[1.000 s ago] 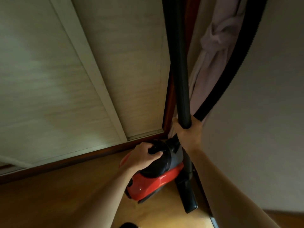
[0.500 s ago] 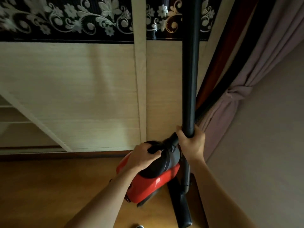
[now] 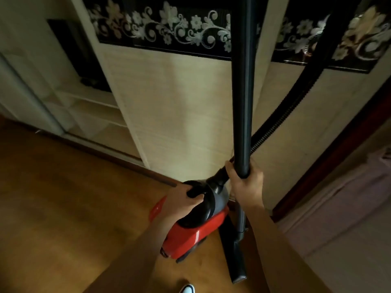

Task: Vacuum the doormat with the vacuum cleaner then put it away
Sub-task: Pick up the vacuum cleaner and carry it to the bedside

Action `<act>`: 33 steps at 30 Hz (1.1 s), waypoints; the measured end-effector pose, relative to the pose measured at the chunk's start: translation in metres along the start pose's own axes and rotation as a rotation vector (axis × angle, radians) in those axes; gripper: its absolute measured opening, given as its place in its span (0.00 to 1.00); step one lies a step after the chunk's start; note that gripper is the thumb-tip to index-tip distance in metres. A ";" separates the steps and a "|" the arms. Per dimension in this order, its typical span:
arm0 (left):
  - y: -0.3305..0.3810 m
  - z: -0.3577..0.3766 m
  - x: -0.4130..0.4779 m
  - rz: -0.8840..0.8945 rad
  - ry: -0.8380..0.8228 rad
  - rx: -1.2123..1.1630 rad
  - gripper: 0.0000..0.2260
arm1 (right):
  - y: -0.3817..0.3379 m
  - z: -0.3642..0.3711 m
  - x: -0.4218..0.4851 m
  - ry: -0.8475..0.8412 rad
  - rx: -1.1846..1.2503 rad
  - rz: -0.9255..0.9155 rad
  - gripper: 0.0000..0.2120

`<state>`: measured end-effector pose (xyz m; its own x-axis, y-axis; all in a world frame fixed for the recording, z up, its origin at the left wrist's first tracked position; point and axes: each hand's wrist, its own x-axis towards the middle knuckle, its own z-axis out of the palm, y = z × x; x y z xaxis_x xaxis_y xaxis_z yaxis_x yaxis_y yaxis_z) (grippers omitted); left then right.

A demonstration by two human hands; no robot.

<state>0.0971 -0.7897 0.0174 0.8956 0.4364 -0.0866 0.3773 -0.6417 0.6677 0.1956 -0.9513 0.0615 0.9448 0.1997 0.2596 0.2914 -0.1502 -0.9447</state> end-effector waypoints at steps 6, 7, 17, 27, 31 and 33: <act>-0.027 -0.023 -0.041 -0.209 0.111 -0.062 0.11 | -0.016 0.047 -0.008 -0.201 0.063 -0.049 0.09; -0.032 -0.029 -0.049 -0.246 0.121 -0.072 0.12 | -0.018 0.057 -0.010 -0.230 0.080 -0.042 0.10; -0.098 -0.086 -0.106 -0.485 0.379 -0.150 0.18 | -0.050 0.166 -0.044 -0.513 0.202 -0.101 0.07; -0.204 -0.172 -0.123 -0.673 0.535 -0.161 0.15 | -0.085 0.318 -0.070 -0.767 0.217 -0.176 0.06; -0.264 -0.217 -0.119 -0.699 0.547 -0.239 0.15 | -0.107 0.397 -0.078 -0.814 0.198 -0.202 0.17; -0.292 -0.241 -0.117 -0.724 0.546 -0.262 0.15 | -0.120 0.437 -0.082 -0.833 0.200 -0.217 0.17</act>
<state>-0.1742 -0.5014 0.0108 0.2048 0.9511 -0.2311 0.6743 0.0340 0.7377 0.0175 -0.5261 0.0660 0.4333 0.8564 0.2808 0.3460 0.1296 -0.9292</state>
